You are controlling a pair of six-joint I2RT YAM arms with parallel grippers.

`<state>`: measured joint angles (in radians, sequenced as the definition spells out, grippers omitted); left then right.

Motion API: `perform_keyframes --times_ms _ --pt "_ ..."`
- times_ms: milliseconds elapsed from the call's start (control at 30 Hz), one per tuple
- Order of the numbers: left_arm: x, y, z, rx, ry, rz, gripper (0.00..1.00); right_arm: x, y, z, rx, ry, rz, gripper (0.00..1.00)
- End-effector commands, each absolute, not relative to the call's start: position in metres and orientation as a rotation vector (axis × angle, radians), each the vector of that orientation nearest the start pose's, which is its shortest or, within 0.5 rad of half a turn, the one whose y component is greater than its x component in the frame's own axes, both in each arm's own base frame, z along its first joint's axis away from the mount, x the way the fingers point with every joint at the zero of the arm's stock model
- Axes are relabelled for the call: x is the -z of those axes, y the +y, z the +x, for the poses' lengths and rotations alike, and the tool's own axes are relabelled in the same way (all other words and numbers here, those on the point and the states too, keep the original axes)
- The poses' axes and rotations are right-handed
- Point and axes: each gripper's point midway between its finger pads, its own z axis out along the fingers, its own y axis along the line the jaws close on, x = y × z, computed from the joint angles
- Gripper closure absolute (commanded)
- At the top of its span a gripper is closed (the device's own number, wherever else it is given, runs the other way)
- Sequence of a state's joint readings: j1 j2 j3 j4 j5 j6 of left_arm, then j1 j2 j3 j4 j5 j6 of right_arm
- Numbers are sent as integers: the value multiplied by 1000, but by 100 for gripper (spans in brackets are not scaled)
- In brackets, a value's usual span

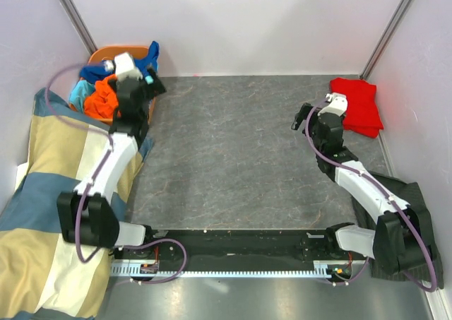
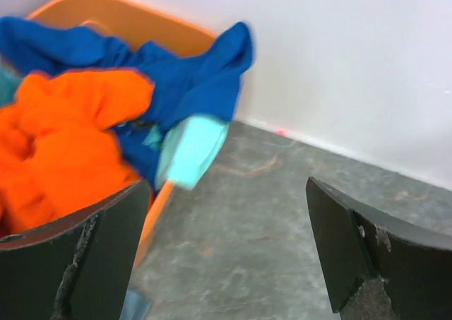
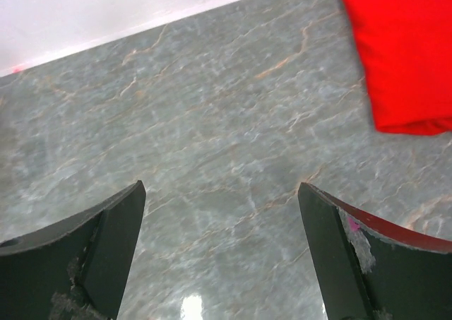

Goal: Fold and stack the t-shirts
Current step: Grab crumpled tshirt from bin with the left arm

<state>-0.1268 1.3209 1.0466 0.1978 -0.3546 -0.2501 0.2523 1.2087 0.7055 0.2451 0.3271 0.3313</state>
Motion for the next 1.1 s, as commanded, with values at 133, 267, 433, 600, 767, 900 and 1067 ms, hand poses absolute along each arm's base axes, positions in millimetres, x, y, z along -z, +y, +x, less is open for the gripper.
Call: perform_keyframes --times_ms 133,267,433,600,767,900,1067 --pt "-358 13 516 -166 1830 -294 0 -187 89 361 -221 2010 269 2" --pt "-369 26 538 -43 1827 -328 0 -185 98 348 -246 2043 222 2" --pt "-353 78 543 -68 1850 -389 2 -180 98 336 -218 2089 187 2" --pt "-311 123 541 -122 1978 -461 6 -165 96 324 -220 2134 218 2" --pt "-254 126 553 -69 2083 -506 14 -152 100 320 -248 2164 232 2" --pt "-229 132 563 -82 2097 -550 17 -150 103 318 -265 2174 231 2" --pt "-205 137 574 -100 2095 -554 23 -149 101 314 -266 2172 231 2"
